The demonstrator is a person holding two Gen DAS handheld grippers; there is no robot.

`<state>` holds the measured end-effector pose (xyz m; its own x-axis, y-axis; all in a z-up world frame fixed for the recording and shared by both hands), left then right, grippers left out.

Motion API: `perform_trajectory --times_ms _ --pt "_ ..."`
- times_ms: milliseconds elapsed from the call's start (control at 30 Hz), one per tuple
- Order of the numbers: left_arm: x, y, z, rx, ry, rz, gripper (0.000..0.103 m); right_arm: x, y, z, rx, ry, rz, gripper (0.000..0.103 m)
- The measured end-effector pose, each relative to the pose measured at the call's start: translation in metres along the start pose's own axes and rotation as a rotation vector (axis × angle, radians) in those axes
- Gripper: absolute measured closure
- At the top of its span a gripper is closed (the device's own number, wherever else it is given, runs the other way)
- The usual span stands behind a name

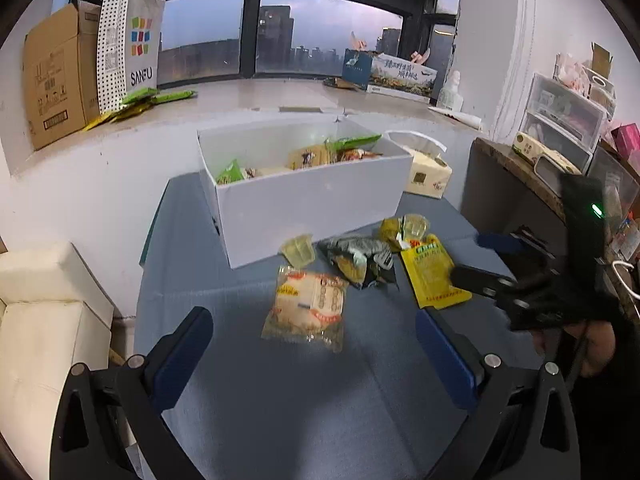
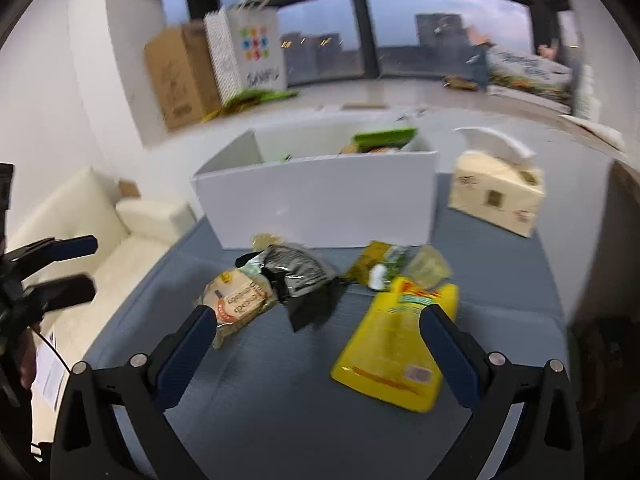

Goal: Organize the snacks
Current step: 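Grasp the silver-black chip bag with the right tool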

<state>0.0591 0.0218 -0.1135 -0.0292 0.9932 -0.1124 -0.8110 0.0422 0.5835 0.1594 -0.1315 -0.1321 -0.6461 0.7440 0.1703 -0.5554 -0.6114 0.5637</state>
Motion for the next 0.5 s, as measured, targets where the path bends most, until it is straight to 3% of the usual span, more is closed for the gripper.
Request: perform_trajectory --times_ms 367,400,500 --pt "0.017 -0.001 -0.015 0.022 -0.003 0.037 0.0 0.025 -0.095 0.011 0.134 0.112 0.045 0.0" --pt "0.02 -0.002 -0.016 0.027 0.006 0.041 0.0 0.024 -0.104 0.009 0.164 0.115 0.035 0.003" --pt "0.024 -0.005 -0.02 0.034 0.025 0.038 0.0 0.02 -0.116 0.002 0.206 0.121 0.025 0.041"
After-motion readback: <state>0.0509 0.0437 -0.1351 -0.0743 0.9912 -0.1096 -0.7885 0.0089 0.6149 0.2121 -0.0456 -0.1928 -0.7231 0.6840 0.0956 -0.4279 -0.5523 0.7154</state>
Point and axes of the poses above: each gripper's, at about its wrist camera, not at the fingertips, and y roughly against the way its jaws point, x to its left, z to its top, the point moved 6 cm from there along -y, roughly the way its jaws point, and after that the axes turned 8 degrees about -x, right-handed, at the moved point
